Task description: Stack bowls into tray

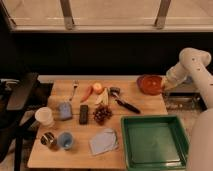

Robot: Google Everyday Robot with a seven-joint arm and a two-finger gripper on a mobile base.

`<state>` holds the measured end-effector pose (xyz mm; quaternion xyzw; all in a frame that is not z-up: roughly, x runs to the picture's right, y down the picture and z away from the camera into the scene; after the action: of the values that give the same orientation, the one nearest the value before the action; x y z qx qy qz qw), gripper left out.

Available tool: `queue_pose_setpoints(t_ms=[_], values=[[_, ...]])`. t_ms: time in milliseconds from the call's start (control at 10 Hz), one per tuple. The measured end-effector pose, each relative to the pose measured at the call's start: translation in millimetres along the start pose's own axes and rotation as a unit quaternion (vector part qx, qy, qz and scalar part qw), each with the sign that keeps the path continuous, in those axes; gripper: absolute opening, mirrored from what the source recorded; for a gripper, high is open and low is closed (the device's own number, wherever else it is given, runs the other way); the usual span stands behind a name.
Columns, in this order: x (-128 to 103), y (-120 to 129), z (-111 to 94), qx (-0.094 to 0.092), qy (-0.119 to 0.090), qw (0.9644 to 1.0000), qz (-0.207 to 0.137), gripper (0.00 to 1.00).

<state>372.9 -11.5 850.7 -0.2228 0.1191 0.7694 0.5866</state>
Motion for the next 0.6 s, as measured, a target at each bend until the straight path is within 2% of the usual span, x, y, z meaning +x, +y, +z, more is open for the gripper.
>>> queue_pose_setpoints(t_ms=[100,300,400,600], values=[[-4.9,5.4,-5.3,-0.017,-0.019,0.9996,0.009,0.0],[-7.2,9.2,-4.5,-0.035,-0.059,0.9971,0.033,0.0],[-9.8,16.0,0.6,-0.04,-0.076,0.9952,0.046,0.0],[-18.0,28.6,15.2,-0.033,-0.103,0.9917,0.07,0.0]])
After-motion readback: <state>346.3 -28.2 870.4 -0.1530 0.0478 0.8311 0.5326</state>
